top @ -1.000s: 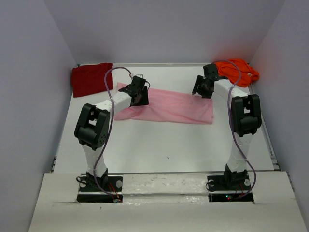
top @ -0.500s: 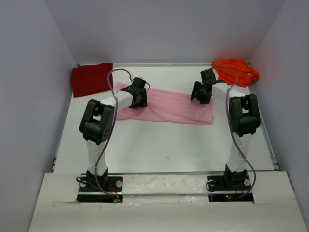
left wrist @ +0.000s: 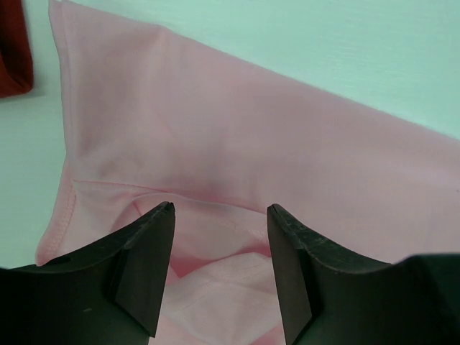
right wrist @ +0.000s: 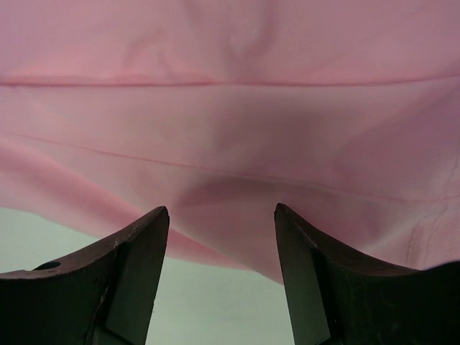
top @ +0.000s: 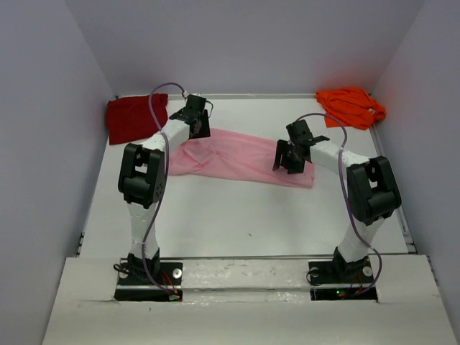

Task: Fold and stack the t-shirts
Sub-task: Fold the tshirt

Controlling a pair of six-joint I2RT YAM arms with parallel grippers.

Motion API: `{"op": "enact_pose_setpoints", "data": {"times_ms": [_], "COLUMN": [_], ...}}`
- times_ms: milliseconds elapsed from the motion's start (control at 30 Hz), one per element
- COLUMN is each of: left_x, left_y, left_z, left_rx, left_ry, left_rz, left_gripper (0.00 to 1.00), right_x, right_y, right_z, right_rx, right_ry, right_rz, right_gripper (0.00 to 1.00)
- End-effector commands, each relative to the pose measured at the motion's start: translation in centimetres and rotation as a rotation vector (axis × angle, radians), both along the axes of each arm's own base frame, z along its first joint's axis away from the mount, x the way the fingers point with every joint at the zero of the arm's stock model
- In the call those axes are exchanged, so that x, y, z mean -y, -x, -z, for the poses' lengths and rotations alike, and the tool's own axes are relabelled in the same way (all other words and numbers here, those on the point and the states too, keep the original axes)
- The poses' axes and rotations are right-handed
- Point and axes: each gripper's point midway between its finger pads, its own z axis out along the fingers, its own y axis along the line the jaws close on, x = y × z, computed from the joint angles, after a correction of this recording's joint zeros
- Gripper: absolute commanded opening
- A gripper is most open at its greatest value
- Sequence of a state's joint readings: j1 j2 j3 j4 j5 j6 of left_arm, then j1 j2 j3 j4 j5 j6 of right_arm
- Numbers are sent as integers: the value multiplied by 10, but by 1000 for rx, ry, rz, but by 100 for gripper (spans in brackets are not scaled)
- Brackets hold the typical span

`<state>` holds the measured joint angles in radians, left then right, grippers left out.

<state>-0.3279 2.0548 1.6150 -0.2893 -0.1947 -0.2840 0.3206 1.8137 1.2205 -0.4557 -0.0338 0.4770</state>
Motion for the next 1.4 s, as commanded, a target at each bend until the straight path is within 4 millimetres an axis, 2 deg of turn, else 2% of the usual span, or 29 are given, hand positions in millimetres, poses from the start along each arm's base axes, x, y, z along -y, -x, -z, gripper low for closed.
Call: {"op": "enact_pose_setpoints", "data": {"times_ms": [0,133,167,233,333,367,467,700,767,800,900,1167,1200,1367], "left_x": [-1,4,5,3,3,4,3,6,2,2,5,1,0,-4], "left_y": [2,8,9,15,24,25,30,42,41,42,43,42,44,40], "left_z": [2,6,2,4,-6,-18,-33,-48,-42,-31,-14,10,18,34], "left_rx": [-21,-34,-26,-31,-6,17,38,75,63,28,-5,-38,-62,-108], "left_ry": [-34,-10,-7,-4,-15,-8,-1,19,2,-14,-8,-35,-47,-82], "left_rz": [23,35,35,28,25,29,33,39,33,34,43,19,20,22], "left_gripper": [64,63,63,63,64,64,64,64,64,64,64,64,64,64], "right_x": [-5,-2,3,5,1,0,-4,-8,-9,-9,-8,-9,-9,-11], "right_y": [4,0,-6,-9,-13,-15,-19,-28,-28,-28,-27,-25,-24,-13], "right_z": [-9,0,1,13,18,17,11,6,6,6,5,4,5,9], "right_rx": [48,38,52,27,16,21,34,51,48,48,50,51,50,25], "right_ry": [-14,11,44,65,59,52,36,22,17,17,20,13,14,-10], "right_rz": [-3,-1,20,24,25,24,24,16,17,17,17,15,15,4], "right_gripper": [66,66,66,66,66,66,66,66,66,66,66,66,65,65]}}
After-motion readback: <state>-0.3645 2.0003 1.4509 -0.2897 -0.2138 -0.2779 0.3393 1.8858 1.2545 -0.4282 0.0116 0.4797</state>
